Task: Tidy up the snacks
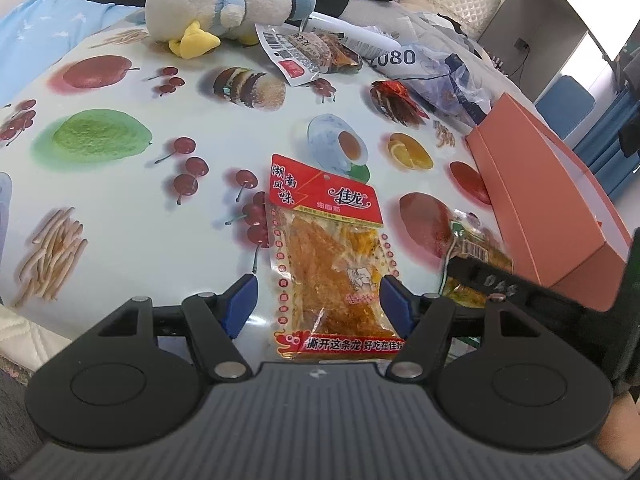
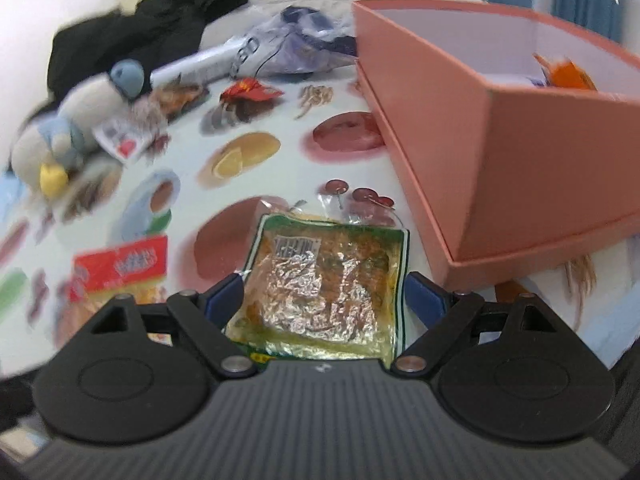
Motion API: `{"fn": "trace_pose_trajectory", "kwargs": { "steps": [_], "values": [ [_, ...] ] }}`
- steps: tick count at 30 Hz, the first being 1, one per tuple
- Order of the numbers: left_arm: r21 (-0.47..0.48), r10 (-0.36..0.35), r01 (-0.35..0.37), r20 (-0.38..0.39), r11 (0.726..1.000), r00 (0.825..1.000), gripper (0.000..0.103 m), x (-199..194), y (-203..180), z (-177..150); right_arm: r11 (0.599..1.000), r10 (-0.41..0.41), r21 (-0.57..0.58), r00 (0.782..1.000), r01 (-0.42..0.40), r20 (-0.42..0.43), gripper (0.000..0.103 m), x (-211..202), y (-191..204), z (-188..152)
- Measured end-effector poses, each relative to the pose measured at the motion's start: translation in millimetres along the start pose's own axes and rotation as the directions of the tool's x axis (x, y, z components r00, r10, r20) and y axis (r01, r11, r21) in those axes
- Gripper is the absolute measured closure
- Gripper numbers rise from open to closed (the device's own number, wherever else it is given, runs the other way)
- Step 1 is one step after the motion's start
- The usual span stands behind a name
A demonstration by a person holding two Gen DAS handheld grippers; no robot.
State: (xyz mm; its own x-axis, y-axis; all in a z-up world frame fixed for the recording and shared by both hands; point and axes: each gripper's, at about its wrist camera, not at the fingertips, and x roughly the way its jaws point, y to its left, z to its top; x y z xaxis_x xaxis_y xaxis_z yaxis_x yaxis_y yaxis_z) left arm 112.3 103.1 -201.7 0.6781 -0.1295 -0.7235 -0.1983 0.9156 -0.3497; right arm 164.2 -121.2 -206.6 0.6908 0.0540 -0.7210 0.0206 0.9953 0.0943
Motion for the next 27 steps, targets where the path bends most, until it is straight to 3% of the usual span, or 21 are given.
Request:
{"fn": "trace_pose_trajectory", "kwargs": {
  "steps": [5, 7, 13, 22, 27],
  "values": [
    [0.003, 0.005, -0.005, -0.002, 1.0, 1.0, 0.031, 0.3, -1.1, -1.4, 0.993, 0.012, -0.116, 1.0, -0.011, 0.005, 0.012, 3.8, 5.7, -2.4],
    [0.007, 0.011, -0.011, -0.002, 1.0, 1.0, 0.031, 0.6, -2.5, -2.2, 0.99, 0.035, -0.136, 0.999, -0.036, -0.01, 0.024, 3.9, 5.4, -0.1],
    [0.01, 0.025, -0.025, -0.006, 1.0, 1.0, 0.031, 1.5, -5.2, -2.2, 0.981, 0.073, -0.177, 0.997, -0.076, -0.023, 0.041, 1.7, 10.7, 3.1],
    [0.023, 0.05, -0.05, -0.01, 0.998, 0.999, 0.031, 6.0, -11.0, -1.4, 0.969, 0.145, -0.194, 0.988, -0.152, -0.053, 0.056, -9.9, 5.4, 4.3],
    [0.06, 0.083, -0.083, 0.0, 0.995, 0.997, 0.031, 13.5, -19.3, -4.6, 0.957, 0.182, -0.218, 0.981, -0.193, -0.071, 0.057, -18.7, 3.8, 1.9]
  ]
}}
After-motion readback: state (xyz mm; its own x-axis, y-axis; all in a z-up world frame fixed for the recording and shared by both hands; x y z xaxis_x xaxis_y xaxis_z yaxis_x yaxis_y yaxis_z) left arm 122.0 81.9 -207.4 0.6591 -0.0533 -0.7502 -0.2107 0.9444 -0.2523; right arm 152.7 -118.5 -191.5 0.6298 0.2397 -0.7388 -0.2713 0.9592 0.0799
